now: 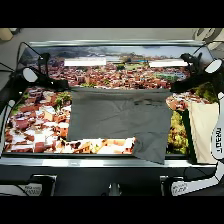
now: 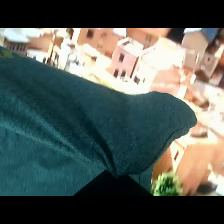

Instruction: Fold the shirts.

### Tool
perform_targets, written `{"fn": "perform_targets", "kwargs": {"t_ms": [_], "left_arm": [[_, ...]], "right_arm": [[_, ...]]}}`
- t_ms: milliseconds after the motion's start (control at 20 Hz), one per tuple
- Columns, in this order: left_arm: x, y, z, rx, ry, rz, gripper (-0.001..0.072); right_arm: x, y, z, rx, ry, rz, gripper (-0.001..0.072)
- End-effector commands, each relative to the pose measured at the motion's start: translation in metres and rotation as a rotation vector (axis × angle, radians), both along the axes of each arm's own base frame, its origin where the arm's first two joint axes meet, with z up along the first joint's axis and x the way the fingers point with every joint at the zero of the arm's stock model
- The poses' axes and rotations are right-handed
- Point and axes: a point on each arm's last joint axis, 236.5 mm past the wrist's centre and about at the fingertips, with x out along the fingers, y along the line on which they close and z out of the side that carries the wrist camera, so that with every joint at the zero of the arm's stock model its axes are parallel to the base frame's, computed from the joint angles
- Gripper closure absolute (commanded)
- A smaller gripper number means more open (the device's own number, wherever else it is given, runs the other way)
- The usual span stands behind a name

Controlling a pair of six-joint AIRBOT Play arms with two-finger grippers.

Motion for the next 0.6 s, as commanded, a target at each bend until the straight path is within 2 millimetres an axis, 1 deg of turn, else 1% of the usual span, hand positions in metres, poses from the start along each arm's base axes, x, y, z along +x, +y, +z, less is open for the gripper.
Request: {"fn": "perform_targets", "kwargs": {"t_ms": [0,100,150,200,250,300,400,450,550], "left_arm": [[0.030,0.002,-0.029,-0.015,-0.048,0.047,0.0681],[0.049,0.008,-0.014,-0.023,-0.138,0.076,0.0681],[0.058,0.012,-0.004,-0.025,-0.177,0.088,0.0680],[0.063,0.013,0.004,-0.031,-0.204,0.097,0.0680],[0.064,0.013,0.004,-0.039,-0.204,0.105,0.0680],[0.058,0.008,-0.007,-0.055,-0.162,0.112,0.0680],[0.041,-0.006,-0.041,-0.058,-0.048,0.095,0.0680],[0.030,-0.010,-0.053,-0.050,0.011,0.074,0.0680],[0.006,-0.009,-0.059,-0.028,0.106,0.028,0.0680]], "right_arm": [[0.057,-0.006,0.003,-0.043,-0.209,-0.067,0.0690],[0.073,-0.018,0.015,-0.086,-0.291,-0.094,0.0690],[0.078,-0.023,0.018,-0.102,-0.315,-0.102,0.0690],[0.077,-0.024,0.017,-0.109,-0.314,-0.101,0.0690],[0.074,-0.022,0.010,-0.101,-0.287,-0.094,0.0690],[0.066,-0.014,-0.003,-0.080,-0.231,-0.078,0.0690],[0.051,-0.002,-0.034,-0.053,-0.116,-0.046,0.0690],[0.045,-0.001,-0.043,-0.047,-0.077,-0.034,0.0690],[0.017,-0.007,-0.046,-0.077,0.027,0.006,0.0690]]}}
